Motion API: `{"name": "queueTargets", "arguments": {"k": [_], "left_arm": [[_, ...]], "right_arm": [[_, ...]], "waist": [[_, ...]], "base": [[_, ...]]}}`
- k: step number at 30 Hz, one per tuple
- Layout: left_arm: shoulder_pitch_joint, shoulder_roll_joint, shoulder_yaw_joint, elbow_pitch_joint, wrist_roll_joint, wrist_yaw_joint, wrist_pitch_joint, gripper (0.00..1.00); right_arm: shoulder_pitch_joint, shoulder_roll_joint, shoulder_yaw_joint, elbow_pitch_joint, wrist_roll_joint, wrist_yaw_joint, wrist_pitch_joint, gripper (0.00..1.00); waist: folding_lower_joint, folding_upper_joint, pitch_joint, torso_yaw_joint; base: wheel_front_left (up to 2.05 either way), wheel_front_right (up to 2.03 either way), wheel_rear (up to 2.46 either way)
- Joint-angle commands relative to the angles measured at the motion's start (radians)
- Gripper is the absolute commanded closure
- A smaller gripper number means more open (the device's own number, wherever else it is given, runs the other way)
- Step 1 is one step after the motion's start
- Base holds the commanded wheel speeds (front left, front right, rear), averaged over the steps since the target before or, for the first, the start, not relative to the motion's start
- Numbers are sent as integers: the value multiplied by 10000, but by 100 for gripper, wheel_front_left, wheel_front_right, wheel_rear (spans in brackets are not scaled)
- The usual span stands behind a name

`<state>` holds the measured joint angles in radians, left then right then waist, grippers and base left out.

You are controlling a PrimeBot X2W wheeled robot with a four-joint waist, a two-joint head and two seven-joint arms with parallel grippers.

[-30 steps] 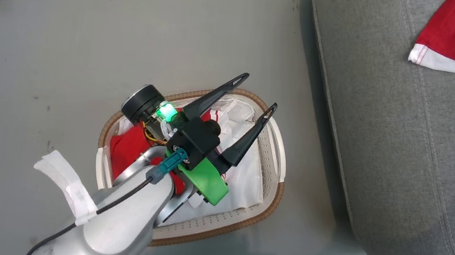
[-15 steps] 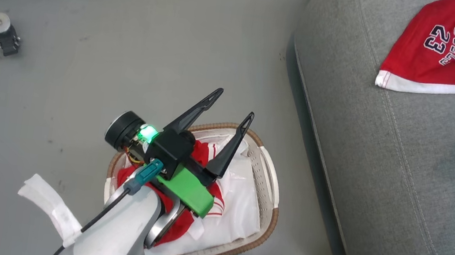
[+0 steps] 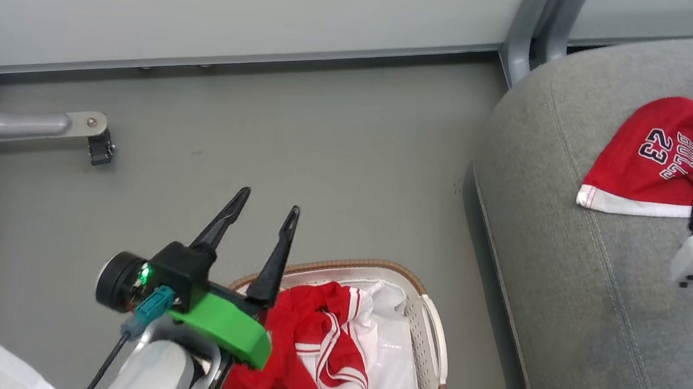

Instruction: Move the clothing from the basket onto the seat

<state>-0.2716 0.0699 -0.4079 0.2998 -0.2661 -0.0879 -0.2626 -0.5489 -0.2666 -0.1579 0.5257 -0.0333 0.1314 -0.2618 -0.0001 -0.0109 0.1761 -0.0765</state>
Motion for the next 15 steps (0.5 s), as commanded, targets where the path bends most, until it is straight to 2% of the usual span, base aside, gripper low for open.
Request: {"name": "queueTargets", "arguments": {"k": [1, 8, 15], "left_arm": [[394, -48, 286, 25, -74, 61, -33, 0], [1498, -105, 1673, -87, 52, 242, -33, 0], [2319, -161, 2609, -209, 189, 284, -33, 0]], "right_arm": [[388, 261, 48, -177, 118, -14, -48, 0], [1499, 1489, 341, -981, 371, -14, -48, 0], [2713, 2065, 641, -1848, 515, -14, -48, 0]], "waist": [[1, 109, -826, 722], [1, 109, -1218, 1067], [1, 109, -1401, 1228]], "base": [[0, 0, 0], [0, 0, 0], [0, 0, 0]]}}
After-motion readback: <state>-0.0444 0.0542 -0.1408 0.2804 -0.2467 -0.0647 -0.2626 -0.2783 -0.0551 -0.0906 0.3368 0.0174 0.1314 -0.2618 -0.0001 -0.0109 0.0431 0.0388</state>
